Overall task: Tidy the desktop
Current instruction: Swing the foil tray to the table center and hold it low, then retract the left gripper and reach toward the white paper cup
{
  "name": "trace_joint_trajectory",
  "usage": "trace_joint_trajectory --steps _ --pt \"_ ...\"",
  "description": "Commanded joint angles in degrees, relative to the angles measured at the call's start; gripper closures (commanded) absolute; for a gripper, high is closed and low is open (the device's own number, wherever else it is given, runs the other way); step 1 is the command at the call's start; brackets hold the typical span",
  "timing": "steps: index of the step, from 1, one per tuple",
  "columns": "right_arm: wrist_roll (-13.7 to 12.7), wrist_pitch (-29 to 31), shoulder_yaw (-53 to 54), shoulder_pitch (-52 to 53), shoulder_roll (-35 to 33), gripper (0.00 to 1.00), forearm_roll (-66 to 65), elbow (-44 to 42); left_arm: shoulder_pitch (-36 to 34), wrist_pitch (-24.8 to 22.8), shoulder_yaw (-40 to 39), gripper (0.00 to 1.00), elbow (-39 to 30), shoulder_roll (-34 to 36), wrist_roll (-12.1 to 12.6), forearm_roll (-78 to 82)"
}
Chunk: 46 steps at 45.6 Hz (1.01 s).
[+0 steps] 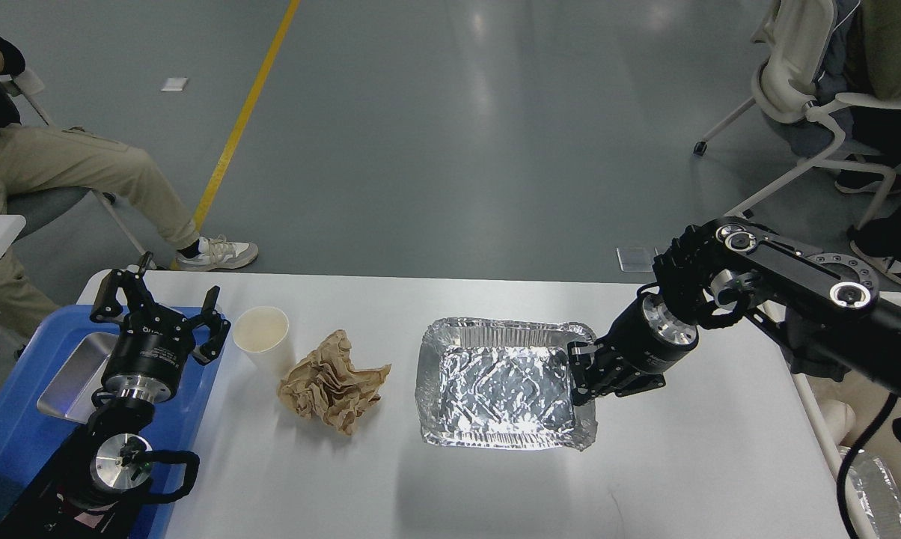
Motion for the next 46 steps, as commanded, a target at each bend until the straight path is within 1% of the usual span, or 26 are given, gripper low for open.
trace_joint_trajectory --steps 1,3,4,5,6,8,9,11,16,21,23,28,31,35,40,46 --pt "-0.04 0.0 0.64 -0.09 0.21 1.0 0.07 -0.45 0.42 -0.1 0.34 0.03 -0.38 2.5 0.69 -0.01" --pt "-0.04 0.0 0.82 -0.27 0.13 1.0 -0.02 -0.45 0.86 0.34 0.25 0.03 -1.34 3.21 1.48 -0.01" --pt "-0.04 0.0 0.99 -0.27 0.21 1.0 -0.02 -0.71 1.12 0.78 0.25 0.03 -1.96 3.82 2.35 -0.01" --pt "-0.04 0.0 1.25 -0.27 0.13 1.0 -0.02 -0.71 1.21 1.39 0.34 0.03 -2.66 4.78 3.67 -0.09" --pt "-0.04 0.0 1.6 -0.27 0.04 1.0 -0.02 -0.71 1.38 2.27 0.6 0.03 -3.36 6.71 6.11 -0.1" --pt "-0.04 0.0 2.05 -0.27 0.13 1.0 -0.02 -0.89 1.82 3.24 0.78 0.03 -4.68 9.44 9.73 -0.1" --pt "-0.04 0.0 2.22 -0.35 0.13 1.0 -0.02 -0.71 2.0 3.33 0.95 0.03 -5.3 10.84 11.05 -0.1" --pt "-0.04 0.0 2.22 -0.44 0.3 1.0 -0.11 -0.8 2.87 3.59 1.22 0.03 -7.05 13.92 12.72 -0.1" --pt "-0.04 0.0 2.4 -0.53 1.09 1.0 -0.28 -1.06 5.86 3.86 2.36 0.03 -11.62 23.66 12.91 -0.1" --pt "-0.04 0.0 2.66 -0.27 1.18 1.0 -0.28 -1.06 10.78 3.24 1.58 0.03 -15.84 35.09 13.35 -0.27" --pt "-0.04 0.0 2.75 -0.09 1.09 1.0 -0.2 -0.8 12.89 2.89 2.01 0.03 -17.25 39.66 13.87 -0.36" --pt "-0.04 0.0 2.66 0.08 0.83 1.0 -0.19 -0.8 17.9 -1.15 2.63 0.03 -18.31 50.04 15.98 -0.89" --pt "-0.04 0.0 2.66 0.26 0.65 1.0 -0.19 -0.89 19.92 -2.21 2.63 0.03 -18.22 54.0 16.6 -0.89" --pt "-0.04 0.0 2.66 0.35 0.48 1.0 -0.11 -0.62 21.77 -3.79 2.54 0.03 -18.05 58.3 16.51 -0.8" --pt "-0.04 0.0 2.66 0.44 0.48 1.0 -0.11 -0.71 24.06 -6.25 2.36 0.03 -17.17 65.33 16.33 -0.8" --pt "-0.04 0.0 2.66 0.35 0.48 1.0 -0.11 -0.71 24.15 -7.57 2.27 0.03 -14.18 70.97 15.9 -0.19"
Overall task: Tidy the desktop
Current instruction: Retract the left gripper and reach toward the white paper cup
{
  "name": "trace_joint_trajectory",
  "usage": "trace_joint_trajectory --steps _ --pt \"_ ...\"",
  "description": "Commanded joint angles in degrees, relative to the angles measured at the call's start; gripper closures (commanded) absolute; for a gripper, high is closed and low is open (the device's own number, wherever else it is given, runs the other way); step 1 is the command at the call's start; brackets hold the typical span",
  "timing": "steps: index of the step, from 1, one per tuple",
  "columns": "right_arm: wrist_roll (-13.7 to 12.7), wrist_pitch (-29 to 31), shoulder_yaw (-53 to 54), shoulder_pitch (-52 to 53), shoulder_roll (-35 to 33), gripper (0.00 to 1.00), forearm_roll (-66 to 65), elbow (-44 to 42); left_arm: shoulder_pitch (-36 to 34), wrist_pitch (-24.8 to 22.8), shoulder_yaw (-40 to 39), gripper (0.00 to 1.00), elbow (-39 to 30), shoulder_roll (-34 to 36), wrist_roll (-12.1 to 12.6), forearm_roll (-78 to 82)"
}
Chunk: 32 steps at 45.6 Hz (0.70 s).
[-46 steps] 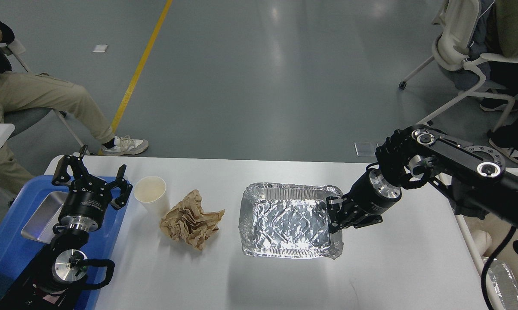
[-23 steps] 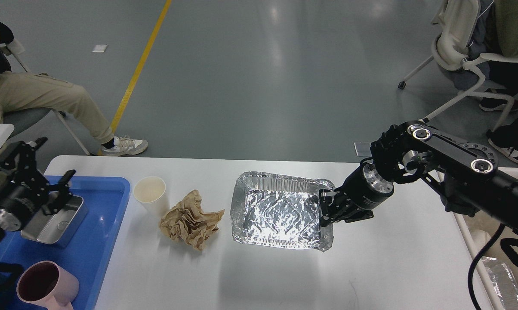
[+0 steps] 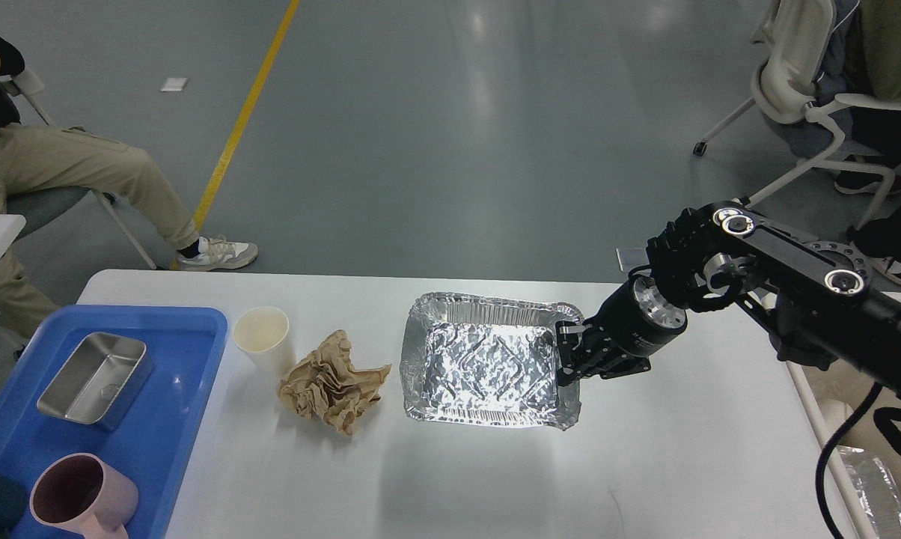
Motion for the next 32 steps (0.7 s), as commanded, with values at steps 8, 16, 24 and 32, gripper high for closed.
trace_joint_trajectory --steps 8,16,24,32 --pt "0.0 0.0 0.09 -0.17 -0.18 1.0 -0.09 -0.22 0.12 -1.57 -0.19 0.03 3.84 7.28 -1.2 2.0" --pt "0.0 0.0 0.17 -0.26 0.0 1.0 -0.09 -0.22 -0.32 -1.65 -0.19 0.03 7.0 6.05 -2.25 2.62" --pt "0.0 0.0 0.79 -0.18 0.61 1.0 -0.18 -0.22 -0.59 -1.74 -0.97 0.03 10.44 1.05 -8.58 4.38" --pt "0.0 0.0 0.79 -0.44 0.53 1.0 -0.44 -0.49 -2.51 -0.86 -0.98 0.03 11.58 -2.74 -8.58 4.11"
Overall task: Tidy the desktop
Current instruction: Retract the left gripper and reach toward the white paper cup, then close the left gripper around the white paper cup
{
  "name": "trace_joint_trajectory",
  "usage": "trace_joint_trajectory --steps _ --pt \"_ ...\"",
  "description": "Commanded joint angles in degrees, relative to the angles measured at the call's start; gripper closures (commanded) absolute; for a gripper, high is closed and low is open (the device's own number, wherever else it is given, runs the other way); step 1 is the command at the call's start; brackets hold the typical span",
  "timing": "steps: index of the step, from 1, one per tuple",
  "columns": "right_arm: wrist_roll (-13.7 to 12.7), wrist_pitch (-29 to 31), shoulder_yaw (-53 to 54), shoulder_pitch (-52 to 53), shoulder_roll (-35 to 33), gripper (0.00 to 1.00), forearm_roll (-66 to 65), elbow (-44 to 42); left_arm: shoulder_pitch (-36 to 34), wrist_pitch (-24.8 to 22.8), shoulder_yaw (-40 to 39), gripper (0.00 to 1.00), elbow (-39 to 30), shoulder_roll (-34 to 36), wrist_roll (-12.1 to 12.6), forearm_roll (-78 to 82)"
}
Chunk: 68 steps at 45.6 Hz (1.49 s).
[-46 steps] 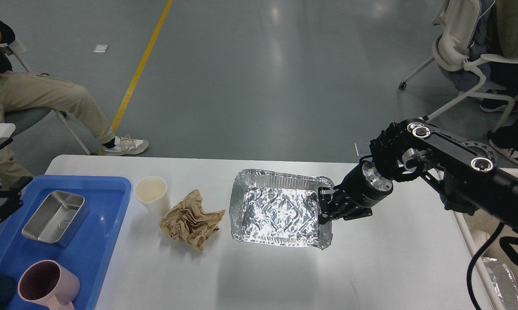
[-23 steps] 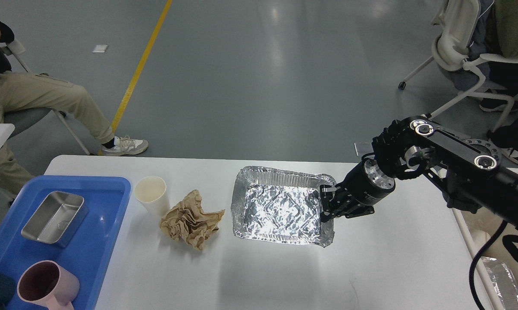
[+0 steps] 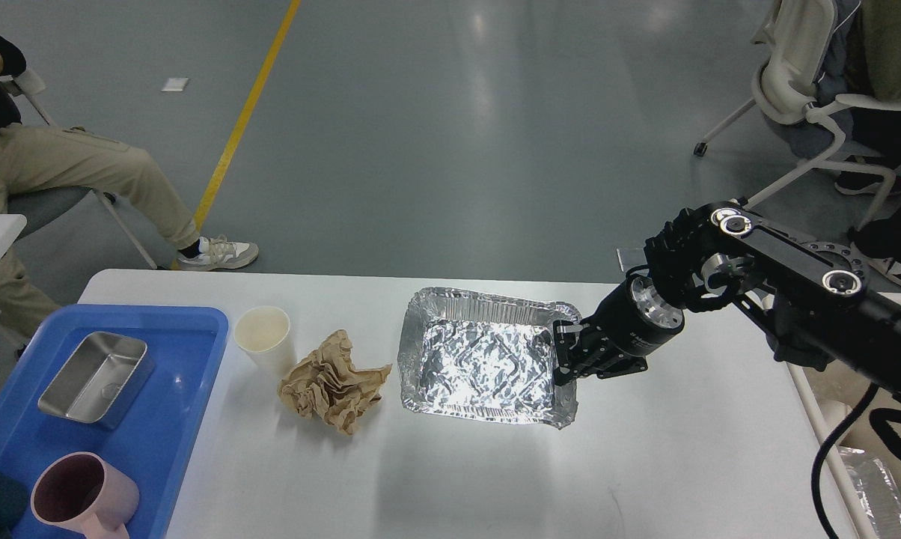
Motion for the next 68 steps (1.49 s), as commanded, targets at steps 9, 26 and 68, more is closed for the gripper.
trace_joint_trajectory --steps 9,26,68 --pt "0.0 0.0 0.02 -0.45 -0.24 1.0 -0.05 -0.14 -5.26 -2.15 1.16 0.03 5.02 -4.02 -0.55 2.7" --pt "0.0 0.0 0.64 -0.45 -0.15 1.0 -0.05 0.03 -26.69 -4.09 10.55 0.03 10.38 -13.95 -11.53 52.61" --pt "0.18 0.0 1.87 -0.8 0.47 1.0 0.04 0.12 -70.04 12.7 79.56 0.26 30.42 -40.41 -19.01 73.9"
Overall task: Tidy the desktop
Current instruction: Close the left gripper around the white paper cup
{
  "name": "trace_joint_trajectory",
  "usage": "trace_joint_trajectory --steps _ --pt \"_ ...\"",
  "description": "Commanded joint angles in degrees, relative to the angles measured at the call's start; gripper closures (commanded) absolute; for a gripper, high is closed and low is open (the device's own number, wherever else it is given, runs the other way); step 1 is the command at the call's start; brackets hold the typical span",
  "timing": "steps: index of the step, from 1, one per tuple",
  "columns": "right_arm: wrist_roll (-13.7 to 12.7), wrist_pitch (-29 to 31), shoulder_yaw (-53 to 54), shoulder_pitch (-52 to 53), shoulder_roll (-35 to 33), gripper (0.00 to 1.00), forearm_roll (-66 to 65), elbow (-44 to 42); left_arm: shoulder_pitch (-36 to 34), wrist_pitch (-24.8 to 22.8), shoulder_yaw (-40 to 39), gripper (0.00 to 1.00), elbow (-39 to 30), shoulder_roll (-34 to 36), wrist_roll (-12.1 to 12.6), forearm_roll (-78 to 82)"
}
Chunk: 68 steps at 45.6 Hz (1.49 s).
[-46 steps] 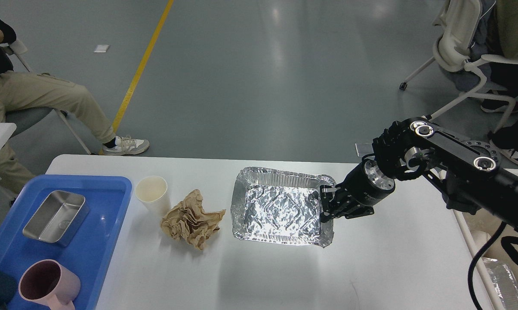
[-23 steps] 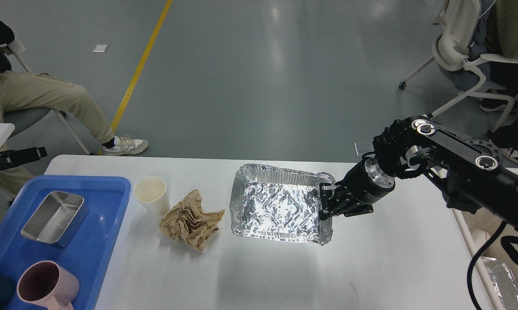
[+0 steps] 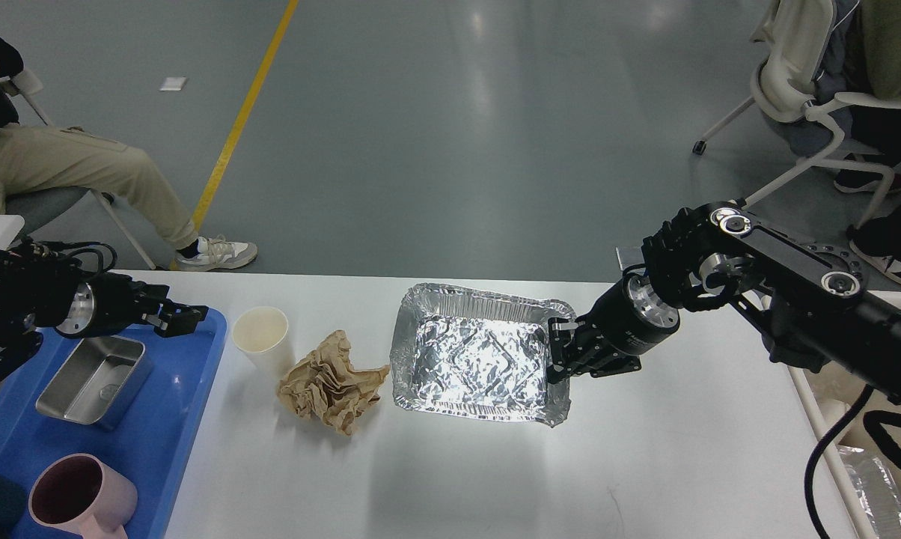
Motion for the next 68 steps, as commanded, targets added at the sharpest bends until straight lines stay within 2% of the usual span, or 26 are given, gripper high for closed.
trace_joint_trajectory --steps 1,15,35,50,55,57,61,68 --pt "0.02 0.0 0.0 0.0 -0.17 1.0 0.0 0.03 -0.06 0.91 1.05 0.26 0.54 -1.86 -0.06 -0.6" --pt "0.02 0.0 0.0 -0.53 -0.52 1.0 -0.09 -0.06 -0.67 1.0 0.87 0.26 0.54 -2.83 -0.58 -1.83" --pt "-0.07 0.0 0.44 -0.53 -0.43 1.0 0.0 -0.06 0.12 3.46 1.31 0.26 5.54 -11.7 -0.32 -2.8" --pt "0.02 0.0 0.44 -1.14 -0.78 1.0 0.0 -0.14 1.96 3.73 1.4 0.27 6.6 -12.06 -0.23 -2.71" --pt "0.02 0.0 0.44 -1.32 -1.31 1.0 0.0 -0.06 2.31 3.81 1.57 0.38 7.66 -12.14 -0.5 -2.45" --pt "0.02 0.0 0.62 -1.4 -1.31 1.0 0.0 -0.06 2.67 3.81 1.66 0.47 7.74 -12.14 -0.5 -2.45" --pt "0.02 0.0 0.88 -1.67 -1.4 1.0 0.0 0.12 2.76 3.73 2.71 0.71 7.83 -12.23 -0.5 -2.62" --pt "0.02 0.0 0.97 -1.67 -1.4 1.0 0.0 0.12 3.37 3.9 4.12 0.88 8.18 -12.23 -0.58 -2.8"
